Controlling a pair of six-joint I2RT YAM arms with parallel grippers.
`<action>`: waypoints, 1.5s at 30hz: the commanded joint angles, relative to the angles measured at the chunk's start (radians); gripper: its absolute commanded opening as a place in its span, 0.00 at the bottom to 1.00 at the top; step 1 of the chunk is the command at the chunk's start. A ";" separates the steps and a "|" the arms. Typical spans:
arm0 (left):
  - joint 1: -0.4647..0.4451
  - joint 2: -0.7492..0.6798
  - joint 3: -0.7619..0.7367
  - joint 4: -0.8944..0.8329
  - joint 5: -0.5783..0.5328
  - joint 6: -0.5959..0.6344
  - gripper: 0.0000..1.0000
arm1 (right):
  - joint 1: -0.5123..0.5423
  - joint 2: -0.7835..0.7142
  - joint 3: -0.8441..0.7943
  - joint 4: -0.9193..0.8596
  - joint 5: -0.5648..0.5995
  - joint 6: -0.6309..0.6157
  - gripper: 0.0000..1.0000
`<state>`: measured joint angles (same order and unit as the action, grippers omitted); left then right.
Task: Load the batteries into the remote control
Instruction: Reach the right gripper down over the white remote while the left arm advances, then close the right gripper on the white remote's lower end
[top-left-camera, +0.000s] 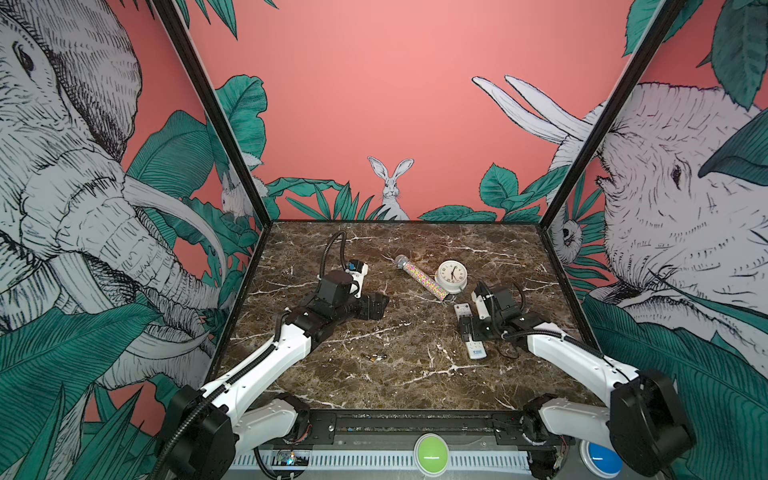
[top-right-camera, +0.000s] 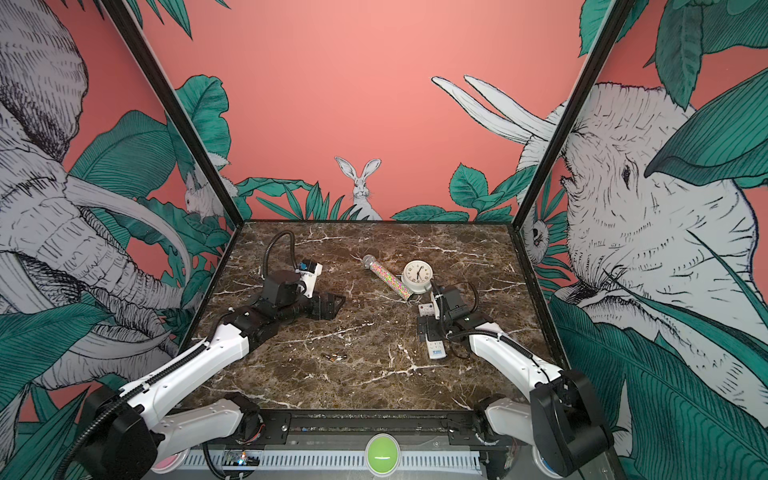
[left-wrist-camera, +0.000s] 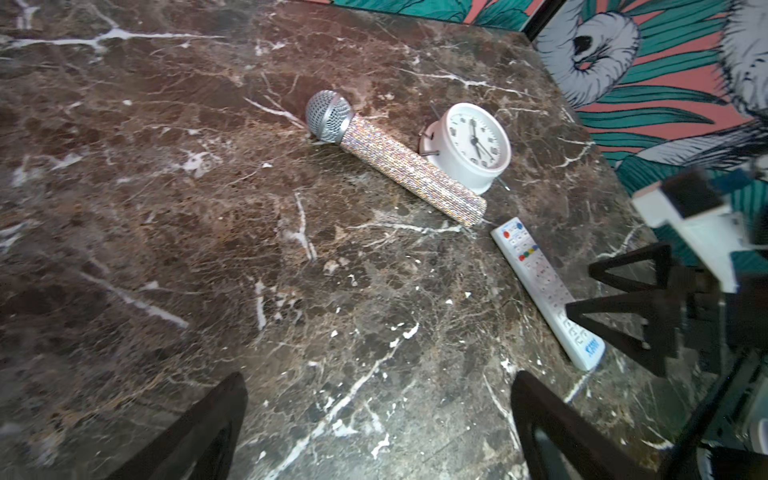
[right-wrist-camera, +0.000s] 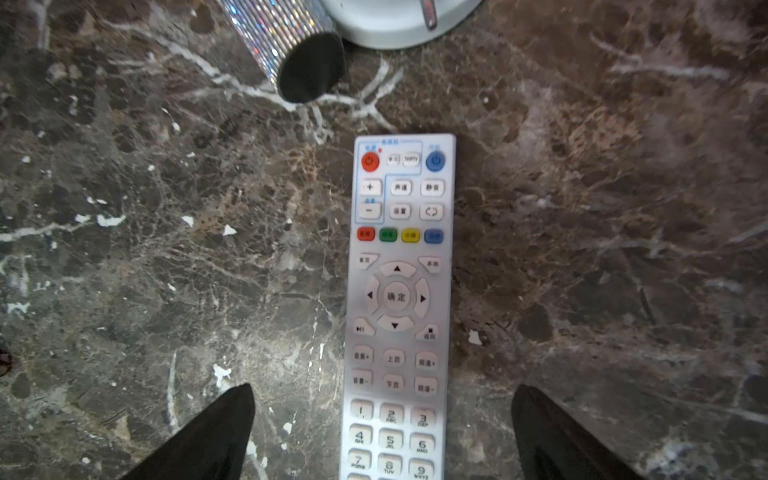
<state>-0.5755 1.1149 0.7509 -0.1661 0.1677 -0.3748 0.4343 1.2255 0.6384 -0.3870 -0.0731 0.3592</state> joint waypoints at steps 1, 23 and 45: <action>-0.026 0.011 -0.004 0.063 0.024 -0.016 1.00 | 0.010 0.010 -0.017 0.001 -0.010 0.013 0.98; -0.082 0.079 0.021 0.134 0.033 0.050 1.00 | 0.056 0.130 0.052 -0.059 0.051 0.011 0.83; -0.084 0.036 -0.021 0.184 0.018 0.049 1.00 | 0.107 0.176 0.076 -0.091 0.125 0.026 0.77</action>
<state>-0.6548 1.1847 0.7494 -0.0135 0.1963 -0.3214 0.5323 1.3907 0.6861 -0.4541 0.0292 0.3717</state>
